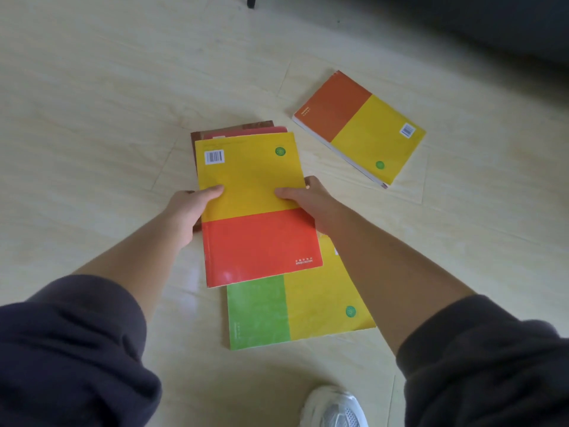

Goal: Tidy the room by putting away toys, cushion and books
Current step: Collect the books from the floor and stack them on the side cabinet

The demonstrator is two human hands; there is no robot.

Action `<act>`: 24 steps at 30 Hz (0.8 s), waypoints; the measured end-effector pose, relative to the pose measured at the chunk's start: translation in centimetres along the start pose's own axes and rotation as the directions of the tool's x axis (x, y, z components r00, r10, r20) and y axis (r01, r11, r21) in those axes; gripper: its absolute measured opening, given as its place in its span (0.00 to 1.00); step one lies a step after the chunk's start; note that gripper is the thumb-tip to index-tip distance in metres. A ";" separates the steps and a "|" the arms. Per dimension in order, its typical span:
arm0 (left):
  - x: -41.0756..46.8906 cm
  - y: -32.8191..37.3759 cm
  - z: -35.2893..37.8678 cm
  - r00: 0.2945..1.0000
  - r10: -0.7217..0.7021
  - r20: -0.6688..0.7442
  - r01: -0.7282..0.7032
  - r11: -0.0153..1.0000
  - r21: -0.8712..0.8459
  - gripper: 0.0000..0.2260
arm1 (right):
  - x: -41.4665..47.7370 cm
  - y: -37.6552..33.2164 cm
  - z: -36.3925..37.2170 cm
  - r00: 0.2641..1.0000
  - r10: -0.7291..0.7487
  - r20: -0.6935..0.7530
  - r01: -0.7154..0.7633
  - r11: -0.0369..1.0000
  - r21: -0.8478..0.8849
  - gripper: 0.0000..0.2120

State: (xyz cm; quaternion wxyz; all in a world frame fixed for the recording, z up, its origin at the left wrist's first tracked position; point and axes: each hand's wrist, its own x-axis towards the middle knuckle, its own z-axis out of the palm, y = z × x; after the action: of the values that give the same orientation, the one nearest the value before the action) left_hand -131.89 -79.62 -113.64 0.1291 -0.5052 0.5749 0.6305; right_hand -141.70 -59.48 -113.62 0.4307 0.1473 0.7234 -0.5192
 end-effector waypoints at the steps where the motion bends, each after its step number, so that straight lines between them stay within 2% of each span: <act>1: -0.8 -0.1 0.1 1.000 0.000 0.020 0.000 1.000 0.009 0.20 | -0.3 0.3 -0.1 1.000 0.004 0.012 -0.004 1.000 0.021 0.27; 3: -1.6 -0.4 0.4 0.999 0.033 0.042 -0.033 0.999 0.007 0.15 | -0.8 0.7 -0.5 0.999 0.013 0.035 -0.015 0.998 0.057 0.26; 6: -2.4 0.0 0.7 0.990 0.125 0.060 -0.121 0.990 -0.072 0.20 | -1.6 1.7 -0.8 0.998 0.009 0.060 -0.017 0.990 0.137 0.24; 10: -4.4 1.4 1.0 0.970 0.228 0.088 -0.214 0.966 -0.143 0.25 | -3.5 2.0 -1.2 0.995 -0.065 0.074 0.041 0.957 0.288 0.27; 13: -5.8 2.7 1.4 0.943 0.280 0.177 -0.257 0.956 -0.141 0.20 | -5.4 1.5 -2.7 0.983 -0.118 0.143 0.065 0.943 0.328 0.26; 15: -7.1 3.4 1.6 0.923 0.287 0.256 -0.286 0.957 -0.042 0.21 | -7.1 2.5 -3.3 0.969 -0.100 0.224 0.011 0.929 0.370 0.21; 17: -7.8 3.7 2.1 0.912 0.267 0.312 -0.318 0.940 0.127 0.24 | -8.5 4.8 -3.2 0.966 -0.068 0.248 -0.058 0.883 0.467 0.19; 18: -8.2 3.6 2.6 0.906 0.270 0.326 -0.351 0.910 0.222 0.23 | -9.3 6.4 -2.8 0.967 -0.064 0.245 -0.076 0.848 0.524 0.20; 21: -8.2 2.6 3.4 0.892 0.297 0.340 -0.437 0.762 0.479 0.15 | -11.2 10.9 -0.8 0.973 -0.034 0.230 -0.123 0.763 0.635 0.23; 24: -7.9 1.4 4.7 0.866 0.226 0.447 -0.493 0.536 0.685 0.19 | -13.8 14.6 1.0 0.983 0.037 0.182 -0.158 0.685 0.711 0.22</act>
State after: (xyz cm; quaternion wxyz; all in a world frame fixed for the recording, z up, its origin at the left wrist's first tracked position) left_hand -131.65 -72.70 -107.41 0.2879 -0.1631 0.8551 0.3991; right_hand -123.54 -51.09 -112.13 0.4192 0.3027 0.4168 -0.7476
